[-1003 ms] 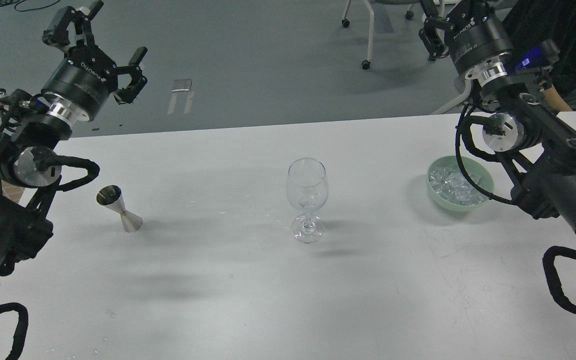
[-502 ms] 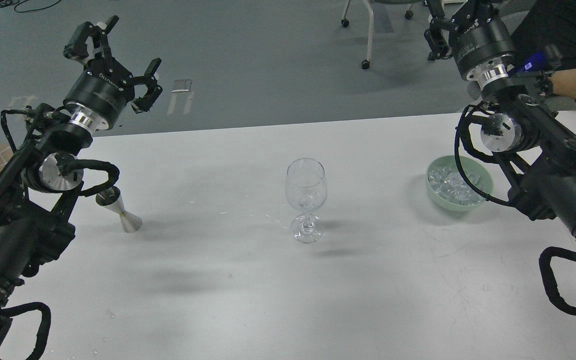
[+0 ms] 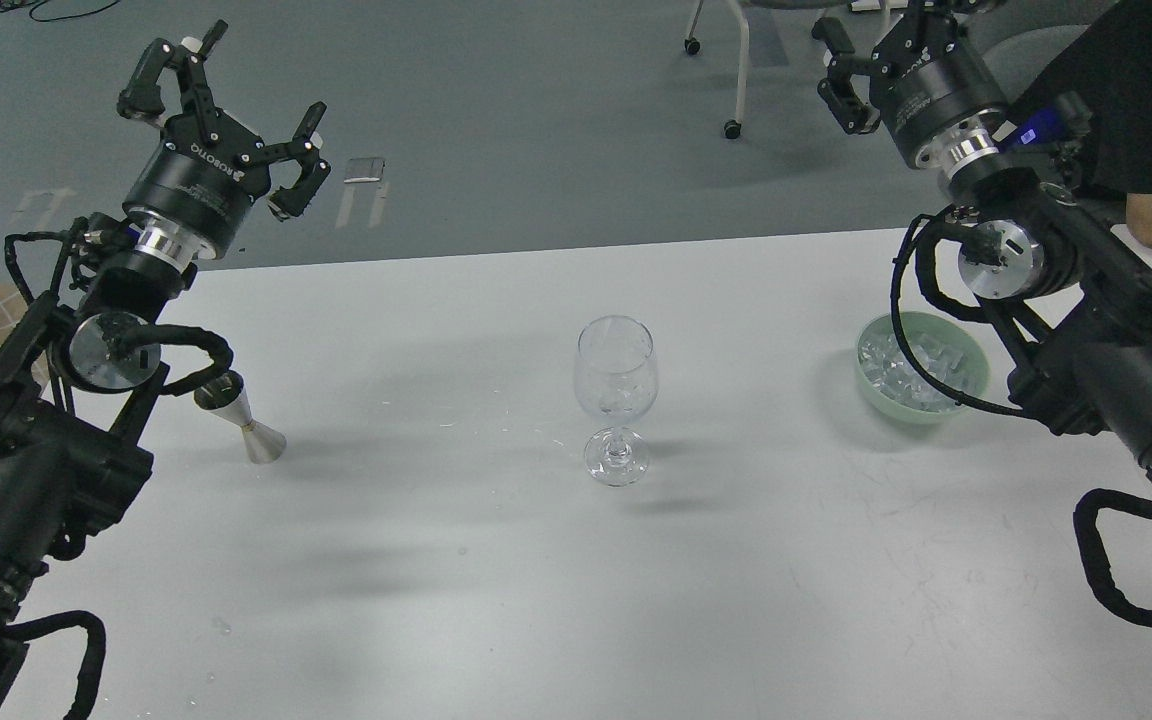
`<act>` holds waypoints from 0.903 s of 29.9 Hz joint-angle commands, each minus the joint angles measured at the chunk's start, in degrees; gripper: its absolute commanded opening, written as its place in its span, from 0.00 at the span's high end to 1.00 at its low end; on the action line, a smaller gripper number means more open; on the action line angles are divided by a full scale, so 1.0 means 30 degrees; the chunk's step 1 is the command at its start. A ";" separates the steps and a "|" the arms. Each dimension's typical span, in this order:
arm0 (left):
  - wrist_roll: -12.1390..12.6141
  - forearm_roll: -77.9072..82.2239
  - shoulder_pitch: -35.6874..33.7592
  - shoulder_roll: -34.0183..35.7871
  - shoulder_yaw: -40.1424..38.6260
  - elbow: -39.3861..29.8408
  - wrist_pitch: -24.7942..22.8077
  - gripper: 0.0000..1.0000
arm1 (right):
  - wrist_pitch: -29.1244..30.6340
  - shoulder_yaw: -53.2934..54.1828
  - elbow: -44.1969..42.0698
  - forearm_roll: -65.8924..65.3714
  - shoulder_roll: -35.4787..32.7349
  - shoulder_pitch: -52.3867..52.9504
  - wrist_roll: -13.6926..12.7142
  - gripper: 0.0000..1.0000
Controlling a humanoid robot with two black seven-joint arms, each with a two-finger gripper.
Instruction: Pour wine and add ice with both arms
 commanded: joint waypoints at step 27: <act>0.0161 0.0283 0.0054 0.0153 -0.0118 -0.0103 0.0195 0.02 | -0.0146 -0.0015 -0.0364 -0.0041 0.0671 0.0309 0.0096 0.00</act>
